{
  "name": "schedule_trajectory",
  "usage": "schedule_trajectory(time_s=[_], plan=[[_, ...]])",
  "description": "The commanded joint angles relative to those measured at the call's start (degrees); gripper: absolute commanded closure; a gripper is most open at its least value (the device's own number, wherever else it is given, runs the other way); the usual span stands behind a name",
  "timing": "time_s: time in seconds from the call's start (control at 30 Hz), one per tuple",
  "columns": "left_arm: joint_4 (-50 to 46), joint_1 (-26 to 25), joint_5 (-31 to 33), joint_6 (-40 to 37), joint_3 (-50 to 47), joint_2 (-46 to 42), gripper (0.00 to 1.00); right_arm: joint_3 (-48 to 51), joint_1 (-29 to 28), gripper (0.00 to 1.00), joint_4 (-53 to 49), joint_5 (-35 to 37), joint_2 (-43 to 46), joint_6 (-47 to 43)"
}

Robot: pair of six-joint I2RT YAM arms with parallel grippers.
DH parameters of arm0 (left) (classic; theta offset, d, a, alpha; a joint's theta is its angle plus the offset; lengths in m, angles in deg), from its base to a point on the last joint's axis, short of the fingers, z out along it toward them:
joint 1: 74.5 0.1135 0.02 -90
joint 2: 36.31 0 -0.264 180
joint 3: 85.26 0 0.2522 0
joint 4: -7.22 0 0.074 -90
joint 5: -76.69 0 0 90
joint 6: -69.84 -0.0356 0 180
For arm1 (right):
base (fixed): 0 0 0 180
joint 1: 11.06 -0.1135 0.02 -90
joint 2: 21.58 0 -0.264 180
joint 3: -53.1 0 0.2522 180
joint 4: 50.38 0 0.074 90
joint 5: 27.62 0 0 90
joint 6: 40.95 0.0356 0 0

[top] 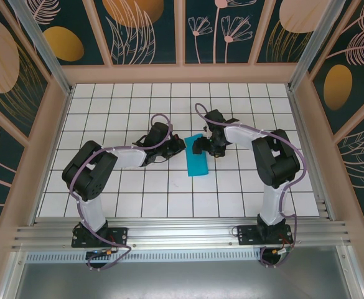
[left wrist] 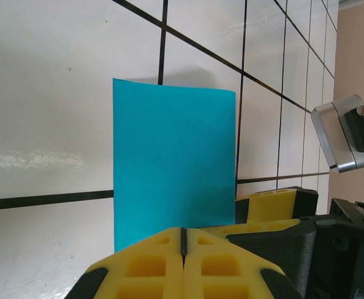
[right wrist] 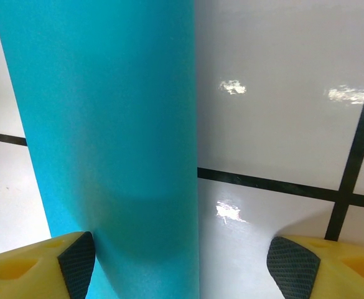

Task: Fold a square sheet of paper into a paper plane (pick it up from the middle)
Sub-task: Hold the square sheet of paper at the center of the table.

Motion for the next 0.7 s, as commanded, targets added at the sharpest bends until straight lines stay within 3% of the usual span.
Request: schedule_trajectory(time_s=[0.0, 0.43, 0.67], plan=[[-0.7, 0.0, 0.1, -1.2, 1.1, -0.5, 0.93, 3.5, 0.8, 0.19, 0.0, 4.8, -7.6, -1.6], [-1.4, -0.1, 9.8, 1.4, -3.2, -6.1, 0.93, 4.4, 1.1, 0.18, 0.6, 5.0, -8.4, 0.2], [-0.2, -0.1, 9.2, 2.0, -3.6, -6.1, 0.93, 4.9, 1.2, 0.18, 1.6, 4.0, -8.4, 0.9]])
